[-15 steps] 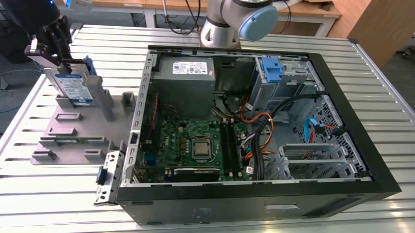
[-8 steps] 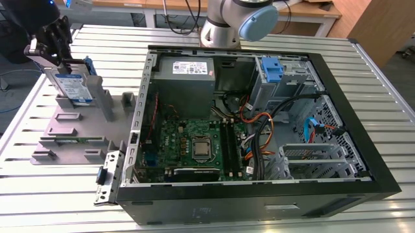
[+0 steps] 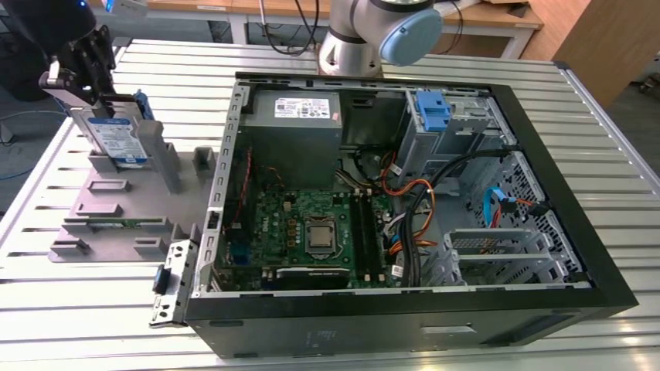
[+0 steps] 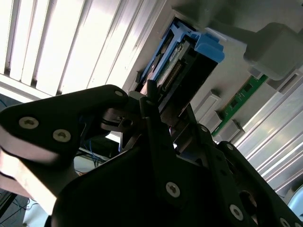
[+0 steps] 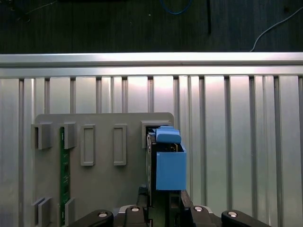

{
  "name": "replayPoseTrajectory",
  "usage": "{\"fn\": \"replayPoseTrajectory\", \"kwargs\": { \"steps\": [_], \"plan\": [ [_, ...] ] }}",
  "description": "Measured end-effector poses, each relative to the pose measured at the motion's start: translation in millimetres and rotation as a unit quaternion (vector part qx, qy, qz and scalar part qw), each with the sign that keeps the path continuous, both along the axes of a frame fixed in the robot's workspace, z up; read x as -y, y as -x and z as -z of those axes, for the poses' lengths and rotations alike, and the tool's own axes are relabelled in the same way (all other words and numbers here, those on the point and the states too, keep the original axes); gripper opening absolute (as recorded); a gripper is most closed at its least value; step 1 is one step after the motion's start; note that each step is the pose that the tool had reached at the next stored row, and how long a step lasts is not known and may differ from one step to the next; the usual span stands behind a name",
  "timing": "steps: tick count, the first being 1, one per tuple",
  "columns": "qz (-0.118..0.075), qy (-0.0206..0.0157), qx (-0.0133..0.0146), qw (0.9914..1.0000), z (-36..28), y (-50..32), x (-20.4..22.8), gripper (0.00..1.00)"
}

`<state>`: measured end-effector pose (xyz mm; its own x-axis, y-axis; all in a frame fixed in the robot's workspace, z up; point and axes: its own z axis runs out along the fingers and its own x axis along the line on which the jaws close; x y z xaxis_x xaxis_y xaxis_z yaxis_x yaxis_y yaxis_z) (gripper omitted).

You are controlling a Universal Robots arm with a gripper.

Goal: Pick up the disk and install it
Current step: 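Pick up the disk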

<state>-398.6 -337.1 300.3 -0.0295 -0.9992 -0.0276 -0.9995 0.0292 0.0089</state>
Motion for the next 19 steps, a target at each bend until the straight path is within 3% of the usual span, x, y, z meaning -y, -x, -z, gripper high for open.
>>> {"fn": "replayPoseTrajectory", "kwargs": {
  "steps": [5, 10, 19],
  "plan": [
    [0.0, 0.0, -0.0001, 1.0, -0.7, -0.2, 0.0, 0.35],
    [0.0, 0.0, 0.0, 1.0, -6.6, -0.1, 0.0, 0.35],
    [0.0, 0.0001, -0.0001, 1.0, -7.3, -0.1, 0.2, 0.35]
  ]
}}
